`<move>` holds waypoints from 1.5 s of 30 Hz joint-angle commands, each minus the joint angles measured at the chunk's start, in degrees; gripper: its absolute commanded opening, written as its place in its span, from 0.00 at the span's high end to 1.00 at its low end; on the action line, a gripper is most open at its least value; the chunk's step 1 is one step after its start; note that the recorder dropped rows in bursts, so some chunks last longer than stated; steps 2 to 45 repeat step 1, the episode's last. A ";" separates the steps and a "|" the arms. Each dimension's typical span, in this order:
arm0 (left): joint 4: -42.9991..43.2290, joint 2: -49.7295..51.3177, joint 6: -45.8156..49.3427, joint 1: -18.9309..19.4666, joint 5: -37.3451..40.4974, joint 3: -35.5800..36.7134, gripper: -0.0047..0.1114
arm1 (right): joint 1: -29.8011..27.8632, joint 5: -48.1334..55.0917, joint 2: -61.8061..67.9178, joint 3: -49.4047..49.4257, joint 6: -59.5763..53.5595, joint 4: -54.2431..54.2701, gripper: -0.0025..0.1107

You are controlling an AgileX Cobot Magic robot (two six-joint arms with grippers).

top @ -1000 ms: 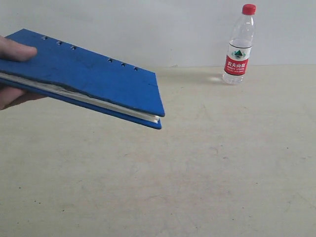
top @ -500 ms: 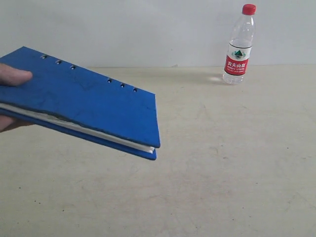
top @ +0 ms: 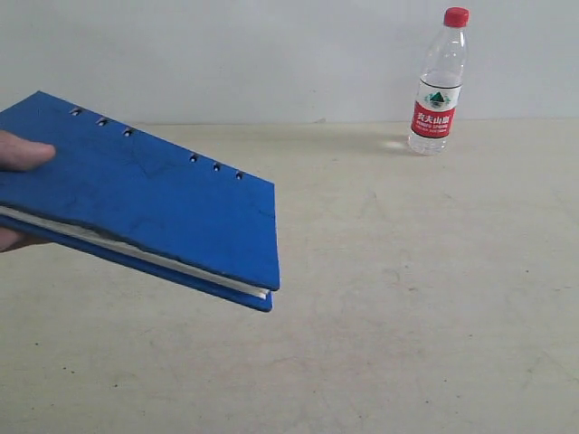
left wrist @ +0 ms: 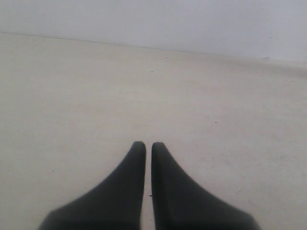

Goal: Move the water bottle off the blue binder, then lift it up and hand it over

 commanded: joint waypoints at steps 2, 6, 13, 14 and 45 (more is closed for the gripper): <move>-0.10 -0.18 0.41 -0.42 -0.10 0.15 0.92 | 0.16 -0.73 -0.25 -0.15 0.02 -0.06 0.97; -0.10 -0.18 0.41 -0.42 -0.10 0.15 0.92 | 0.16 -0.73 -0.25 -0.15 0.02 -0.06 0.97; -0.10 -0.18 0.41 -0.42 -0.10 0.15 0.92 | 0.16 -0.73 -0.25 -0.15 0.02 -0.06 0.97; -0.10 -0.18 0.41 -0.42 -0.10 0.15 0.92 | 0.16 -0.73 -0.25 -0.15 0.02 -0.06 0.97; -0.10 -0.18 0.41 -0.42 -0.10 0.15 0.92 | 0.16 -0.73 -0.25 -0.15 0.02 -0.06 0.97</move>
